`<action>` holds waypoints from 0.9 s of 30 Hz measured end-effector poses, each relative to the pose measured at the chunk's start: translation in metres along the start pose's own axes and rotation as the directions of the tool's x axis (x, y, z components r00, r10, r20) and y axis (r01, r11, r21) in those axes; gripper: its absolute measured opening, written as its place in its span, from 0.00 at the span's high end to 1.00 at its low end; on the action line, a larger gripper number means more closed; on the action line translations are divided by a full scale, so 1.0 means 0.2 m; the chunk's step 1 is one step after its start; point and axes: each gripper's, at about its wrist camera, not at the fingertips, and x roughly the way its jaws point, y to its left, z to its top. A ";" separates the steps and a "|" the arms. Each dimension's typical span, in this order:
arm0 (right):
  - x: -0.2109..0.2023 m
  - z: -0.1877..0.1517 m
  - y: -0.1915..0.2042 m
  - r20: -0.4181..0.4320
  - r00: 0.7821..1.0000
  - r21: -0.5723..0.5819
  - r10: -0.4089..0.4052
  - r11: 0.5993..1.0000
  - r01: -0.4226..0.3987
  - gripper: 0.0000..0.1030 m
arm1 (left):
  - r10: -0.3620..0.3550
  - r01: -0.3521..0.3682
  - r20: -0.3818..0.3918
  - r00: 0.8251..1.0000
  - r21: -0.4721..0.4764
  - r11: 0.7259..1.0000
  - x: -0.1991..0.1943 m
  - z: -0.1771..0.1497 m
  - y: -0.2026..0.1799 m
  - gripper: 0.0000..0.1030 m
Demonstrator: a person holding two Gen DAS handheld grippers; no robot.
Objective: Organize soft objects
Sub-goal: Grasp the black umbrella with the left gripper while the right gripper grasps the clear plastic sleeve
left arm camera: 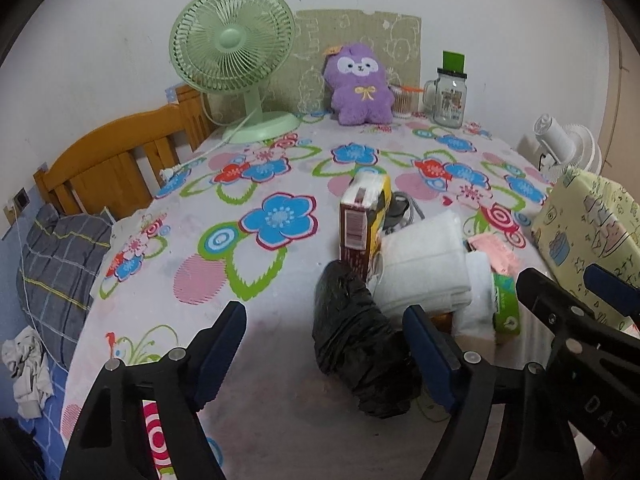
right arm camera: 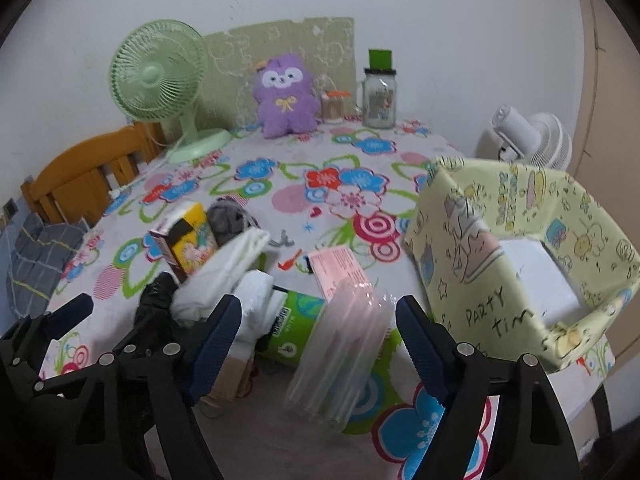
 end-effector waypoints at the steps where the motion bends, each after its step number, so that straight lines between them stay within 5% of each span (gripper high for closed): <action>1: 0.01 -0.01 0.00 -0.007 1.000 0.009 -0.012 1.000 0.012 0.21 | -0.001 0.001 -0.006 1.000 0.002 1.000 0.01 -0.01 0.00 0.21; 14: 0.17 -0.08 -0.03 -0.101 0.993 0.026 -0.060 0.998 0.063 0.41 | -0.030 0.031 -0.083 0.996 0.007 0.999 0.15 -0.04 -0.02 0.43; 27: 0.14 -0.08 0.00 -0.080 0.996 0.002 -0.026 1.000 0.026 0.79 | -0.064 0.063 -0.084 0.994 -0.011 0.998 0.14 -0.05 -0.03 0.57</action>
